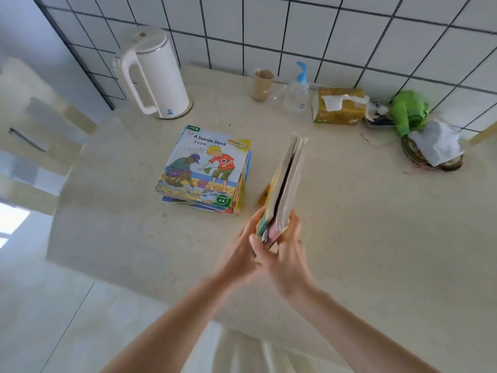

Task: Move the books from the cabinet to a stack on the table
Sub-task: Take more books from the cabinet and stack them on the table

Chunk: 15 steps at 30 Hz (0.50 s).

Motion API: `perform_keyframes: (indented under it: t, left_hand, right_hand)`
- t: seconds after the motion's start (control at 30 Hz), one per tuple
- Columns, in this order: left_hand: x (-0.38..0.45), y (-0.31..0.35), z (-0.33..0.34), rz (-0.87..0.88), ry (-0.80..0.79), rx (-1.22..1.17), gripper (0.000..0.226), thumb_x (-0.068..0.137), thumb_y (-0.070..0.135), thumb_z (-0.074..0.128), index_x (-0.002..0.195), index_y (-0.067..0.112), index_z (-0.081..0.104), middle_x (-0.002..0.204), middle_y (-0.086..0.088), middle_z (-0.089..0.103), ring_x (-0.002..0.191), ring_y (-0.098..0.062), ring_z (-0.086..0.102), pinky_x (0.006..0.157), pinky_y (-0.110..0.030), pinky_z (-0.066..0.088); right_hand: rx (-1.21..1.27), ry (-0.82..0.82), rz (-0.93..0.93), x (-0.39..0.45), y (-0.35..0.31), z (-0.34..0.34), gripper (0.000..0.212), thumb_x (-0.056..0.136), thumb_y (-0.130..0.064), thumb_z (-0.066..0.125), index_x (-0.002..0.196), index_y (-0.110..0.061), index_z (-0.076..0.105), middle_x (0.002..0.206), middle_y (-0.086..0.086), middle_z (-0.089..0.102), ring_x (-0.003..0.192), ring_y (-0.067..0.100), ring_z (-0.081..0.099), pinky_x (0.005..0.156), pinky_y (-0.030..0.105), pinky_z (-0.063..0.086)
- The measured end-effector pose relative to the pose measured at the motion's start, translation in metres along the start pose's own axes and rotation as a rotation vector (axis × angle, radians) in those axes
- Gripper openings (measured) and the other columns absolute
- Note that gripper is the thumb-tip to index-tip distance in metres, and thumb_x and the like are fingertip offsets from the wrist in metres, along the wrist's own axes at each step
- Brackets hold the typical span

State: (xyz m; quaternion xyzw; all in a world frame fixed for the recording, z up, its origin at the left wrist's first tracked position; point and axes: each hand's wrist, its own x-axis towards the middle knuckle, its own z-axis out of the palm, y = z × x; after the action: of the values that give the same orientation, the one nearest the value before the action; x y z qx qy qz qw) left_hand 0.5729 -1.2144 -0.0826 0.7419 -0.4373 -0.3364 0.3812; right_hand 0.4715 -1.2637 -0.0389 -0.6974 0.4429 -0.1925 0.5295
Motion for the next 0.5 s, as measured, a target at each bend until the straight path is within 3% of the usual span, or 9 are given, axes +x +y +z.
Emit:
perform_keyframes:
  t: [0.07,0.13,0.2,0.23,0.3,0.37,0.43,0.5]
  left_hand:
    - [-0.005,0.004,0.0,-0.109,0.072,0.126,0.071,0.075,0.039,0.065,0.133,0.053,0.026,0.123,0.013,0.059,0.099,-0.026,0.065,0.074,-0.031,0.048]
    - [-0.008,-0.002,0.001,-0.093,0.129,0.136,0.072,0.073,0.035,0.071,0.128,0.055,0.029,0.116,0.013,0.063,0.091,-0.025,0.066,0.069,-0.029,0.049]
    - [-0.01,-0.006,0.003,-0.059,0.209,0.095,0.069,0.069,0.031,0.076,0.129,0.044,0.044,0.106,0.01,0.067,0.085,-0.021,0.066,0.067,-0.026,0.049]
    - [-0.009,-0.009,0.004,-0.049,0.237,0.102,0.067,0.068,0.03,0.077,0.13,0.036,0.05,0.105,0.007,0.068,0.083,-0.021,0.066,0.066,-0.025,0.048]
    - [-0.008,-0.013,0.006,-0.026,0.279,0.145,0.06,0.07,0.026,0.076,0.126,0.028,0.057,0.103,0.004,0.069,0.079,-0.016,0.063,0.063,-0.018,0.041]
    - [-0.007,-0.015,0.007,0.008,0.287,0.159,0.056,0.07,0.023,0.075,0.123,0.027,0.058,0.102,0.005,0.068,0.087,-0.013,0.057,0.063,-0.014,0.037]
    - [-0.006,-0.02,0.01,0.088,0.277,0.175,0.058,0.07,0.023,0.075,0.124,0.026,0.054,0.106,0.006,0.065,0.092,-0.007,0.055,0.073,-0.016,0.043]
    - [-0.006,-0.02,0.014,0.132,0.278,0.16,0.055,0.074,0.039,0.072,0.123,0.023,0.053,0.112,0.007,0.063,0.1,-0.009,0.055,0.082,-0.017,0.044]
  right_hand:
    - [-0.024,-0.134,-0.002,-0.005,0.004,-0.007,0.081,0.079,-0.035,0.073,0.135,-0.022,0.016,0.111,-0.006,0.064,0.093,0.0,0.062,0.073,0.008,0.043]
    - [-0.093,-0.291,-0.044,-0.004,0.008,-0.021,0.085,0.077,-0.043,0.072,0.135,-0.023,0.014,0.126,-0.004,0.06,0.107,0.004,0.059,0.086,0.011,0.041]
    - [-0.169,-0.41,-0.047,0.004,0.011,-0.042,0.077,0.076,-0.048,0.069,0.132,-0.031,0.02,0.133,-0.007,0.057,0.121,0.006,0.052,0.1,0.026,0.04]
    - [-0.168,-0.421,-0.027,0.012,0.011,-0.053,0.067,0.076,-0.042,0.071,0.127,-0.032,0.029,0.13,-0.008,0.059,0.123,0.006,0.052,0.102,0.033,0.041]
    - [-0.15,-0.333,0.005,0.036,0.01,-0.071,0.049,0.081,-0.015,0.069,0.118,-0.028,0.041,0.118,-0.009,0.062,0.121,0.009,0.054,0.099,0.036,0.047]
    - [-0.168,-0.204,0.017,0.07,0.007,-0.085,0.05,0.083,0.003,0.062,0.122,-0.021,0.041,0.112,-0.006,0.06,0.118,0.017,0.057,0.09,0.034,0.05]
    - [-0.207,-0.175,0.023,0.104,0.001,-0.093,0.062,0.083,0.005,0.063,0.134,-0.015,0.034,0.113,0.0,0.057,0.109,0.019,0.059,0.087,0.031,0.052]
    - [-0.16,-0.288,0.004,0.133,-0.008,-0.099,0.067,0.083,0.008,0.062,0.14,-0.013,0.033,0.103,0.002,0.058,0.096,0.014,0.059,0.078,0.018,0.051]
